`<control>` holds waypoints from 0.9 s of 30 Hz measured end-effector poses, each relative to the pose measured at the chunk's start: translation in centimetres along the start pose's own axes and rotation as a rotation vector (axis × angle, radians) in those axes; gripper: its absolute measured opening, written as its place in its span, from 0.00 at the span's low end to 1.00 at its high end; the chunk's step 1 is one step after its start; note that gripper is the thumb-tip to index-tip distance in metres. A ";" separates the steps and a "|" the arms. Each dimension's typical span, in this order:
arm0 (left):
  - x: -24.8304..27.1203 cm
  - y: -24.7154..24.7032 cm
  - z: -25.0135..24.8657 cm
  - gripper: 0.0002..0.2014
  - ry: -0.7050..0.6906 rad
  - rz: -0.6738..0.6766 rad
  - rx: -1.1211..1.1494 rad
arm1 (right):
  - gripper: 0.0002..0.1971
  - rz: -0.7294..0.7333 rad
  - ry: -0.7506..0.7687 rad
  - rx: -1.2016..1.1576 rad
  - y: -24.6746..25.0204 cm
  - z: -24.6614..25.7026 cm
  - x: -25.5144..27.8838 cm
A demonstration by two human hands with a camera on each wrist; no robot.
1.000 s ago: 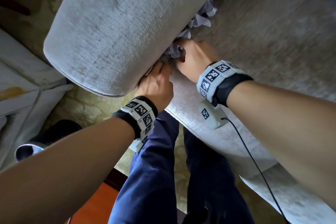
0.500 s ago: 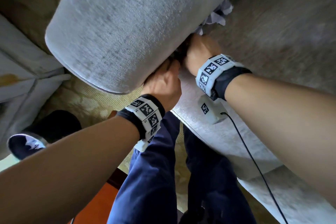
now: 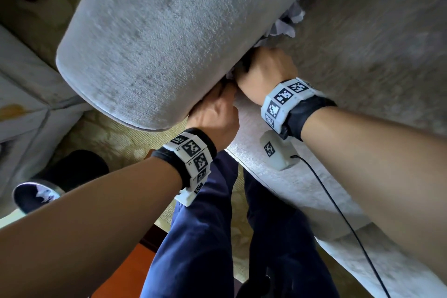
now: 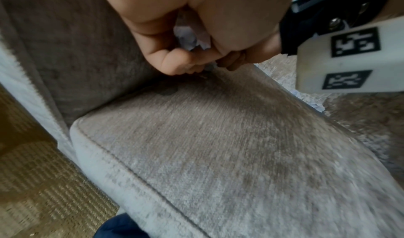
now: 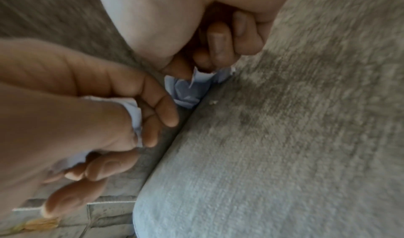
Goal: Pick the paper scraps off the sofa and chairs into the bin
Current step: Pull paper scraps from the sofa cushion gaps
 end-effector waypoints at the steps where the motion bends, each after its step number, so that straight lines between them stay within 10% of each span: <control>1: 0.0 0.1 -0.1 0.22 0.006 -0.007 0.003 | 0.15 -0.016 -0.018 -0.029 0.4 -0.1 0.4; 18: -1.1 0.6 -4.6 0.25 0.189 0.080 0.098 | 0.04 -0.191 -0.110 -0.212 6.0 -6.6 5.4; 27: -3.4 1.2 -7.3 0.33 0.213 0.036 0.095 | 0.13 -0.235 -0.185 -0.272 6.1 -10.2 6.6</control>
Point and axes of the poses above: each hand's wrist, its own x-axis away from the middle knuckle, its own y-axis out of the back of the hand, z = x × y, the point moved 1 cm from there along -x, towards the middle knuckle, and after that the axes turned 9 degrees about -x, right-handed, at the moved point
